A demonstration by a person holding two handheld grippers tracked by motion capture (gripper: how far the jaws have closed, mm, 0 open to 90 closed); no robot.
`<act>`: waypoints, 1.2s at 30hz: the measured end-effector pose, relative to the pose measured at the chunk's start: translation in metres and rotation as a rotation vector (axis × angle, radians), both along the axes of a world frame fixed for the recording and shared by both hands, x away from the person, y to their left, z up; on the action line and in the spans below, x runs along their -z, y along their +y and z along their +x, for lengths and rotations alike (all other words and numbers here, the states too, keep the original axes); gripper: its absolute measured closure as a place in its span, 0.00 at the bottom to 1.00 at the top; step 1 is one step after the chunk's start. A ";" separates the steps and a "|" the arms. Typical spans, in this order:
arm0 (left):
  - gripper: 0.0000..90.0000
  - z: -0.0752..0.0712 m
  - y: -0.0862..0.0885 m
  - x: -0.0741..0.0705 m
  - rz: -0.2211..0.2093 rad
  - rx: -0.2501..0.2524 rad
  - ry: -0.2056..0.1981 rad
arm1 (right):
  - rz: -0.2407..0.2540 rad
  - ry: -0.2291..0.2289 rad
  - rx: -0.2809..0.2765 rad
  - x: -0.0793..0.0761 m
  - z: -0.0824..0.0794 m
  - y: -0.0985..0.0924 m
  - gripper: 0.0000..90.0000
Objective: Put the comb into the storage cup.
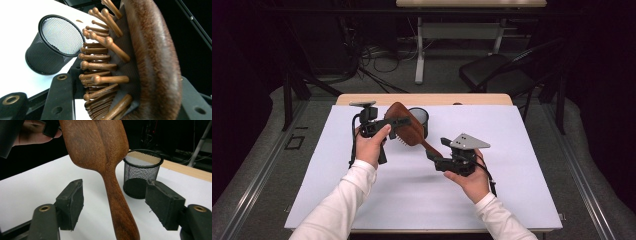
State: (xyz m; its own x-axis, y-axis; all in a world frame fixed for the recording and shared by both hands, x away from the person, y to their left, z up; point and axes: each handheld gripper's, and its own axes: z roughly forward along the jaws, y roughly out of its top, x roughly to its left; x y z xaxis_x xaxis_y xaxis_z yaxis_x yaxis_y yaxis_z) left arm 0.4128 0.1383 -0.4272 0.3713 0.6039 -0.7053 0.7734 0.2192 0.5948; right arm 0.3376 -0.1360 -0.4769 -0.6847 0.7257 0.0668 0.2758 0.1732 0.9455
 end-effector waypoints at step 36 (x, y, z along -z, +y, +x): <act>0.54 0.016 -0.005 -0.029 0.024 -0.018 -0.025 | 0.005 0.046 0.050 -0.018 0.000 -0.015 0.00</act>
State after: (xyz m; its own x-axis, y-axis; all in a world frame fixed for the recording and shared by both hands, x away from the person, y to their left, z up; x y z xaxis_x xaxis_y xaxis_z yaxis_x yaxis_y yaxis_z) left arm 0.4291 0.1331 -0.3982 0.3776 0.6270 -0.6814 0.7546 0.2181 0.6188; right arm 0.3372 -0.1511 -0.4588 -0.6436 0.7587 0.1007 0.3270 0.1536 0.9324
